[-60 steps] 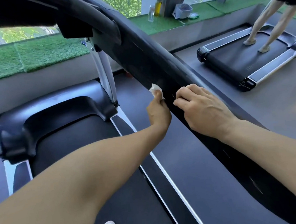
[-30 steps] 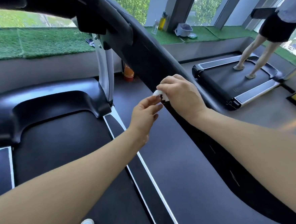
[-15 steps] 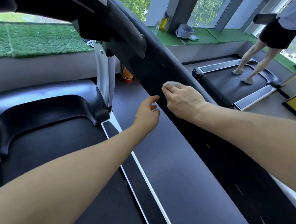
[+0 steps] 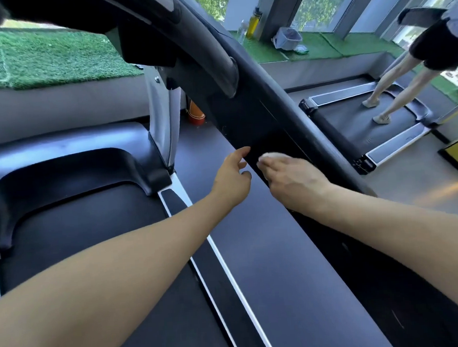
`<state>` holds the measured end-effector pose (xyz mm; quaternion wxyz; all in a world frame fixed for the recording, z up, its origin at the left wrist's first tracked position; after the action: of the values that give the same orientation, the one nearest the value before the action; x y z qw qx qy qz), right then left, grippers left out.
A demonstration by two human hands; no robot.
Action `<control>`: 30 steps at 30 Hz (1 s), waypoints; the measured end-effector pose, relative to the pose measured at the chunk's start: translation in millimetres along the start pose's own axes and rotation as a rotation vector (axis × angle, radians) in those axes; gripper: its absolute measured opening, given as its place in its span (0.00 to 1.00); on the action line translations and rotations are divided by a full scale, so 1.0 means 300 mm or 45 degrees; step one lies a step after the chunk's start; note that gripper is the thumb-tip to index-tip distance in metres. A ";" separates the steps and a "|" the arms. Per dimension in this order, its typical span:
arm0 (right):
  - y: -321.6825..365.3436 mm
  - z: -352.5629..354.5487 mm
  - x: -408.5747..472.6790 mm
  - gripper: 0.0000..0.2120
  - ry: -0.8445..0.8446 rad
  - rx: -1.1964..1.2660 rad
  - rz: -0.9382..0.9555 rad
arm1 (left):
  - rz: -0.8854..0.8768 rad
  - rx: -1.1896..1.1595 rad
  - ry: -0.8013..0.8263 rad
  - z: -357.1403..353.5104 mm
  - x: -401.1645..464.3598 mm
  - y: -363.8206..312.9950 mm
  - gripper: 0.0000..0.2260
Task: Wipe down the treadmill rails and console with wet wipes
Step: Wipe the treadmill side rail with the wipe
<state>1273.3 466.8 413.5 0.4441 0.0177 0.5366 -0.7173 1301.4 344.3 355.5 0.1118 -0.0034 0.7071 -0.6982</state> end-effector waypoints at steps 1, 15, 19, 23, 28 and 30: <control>-0.029 0.021 0.053 0.20 -0.022 0.018 -0.043 | -0.012 0.019 -0.005 0.011 0.007 0.005 0.24; 0.202 -0.116 -0.274 0.22 0.246 -0.151 0.266 | -0.017 0.156 -0.014 -0.126 -0.090 0.052 0.26; 0.268 -0.183 -0.411 0.24 0.305 -0.176 0.329 | 0.007 0.138 -0.034 -0.171 -0.117 0.064 0.29; 0.247 -0.172 -0.400 0.22 0.245 -0.156 0.330 | 0.009 0.149 -0.029 -0.168 -0.120 0.062 0.28; 0.121 -0.059 -0.197 0.21 0.105 -0.139 0.097 | 0.000 0.138 -0.033 -0.138 -0.112 0.047 0.27; 0.121 -0.062 -0.221 0.23 0.093 -0.157 0.081 | -0.010 0.167 -0.022 -0.137 -0.113 0.048 0.27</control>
<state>1328.7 521.5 411.6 0.4468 0.0335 0.5949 -0.6673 1330.1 390.7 346.3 0.1151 -0.0051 0.6587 -0.7435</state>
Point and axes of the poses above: each hand's wrist, its own x-axis towards the middle knuckle, its own z-axis out of the back of the hand, y = z × x, the point moved 1 cm from there along x, towards the middle knuckle, and after that the axes turned 7 degrees about -x, right-handed, at the moved point
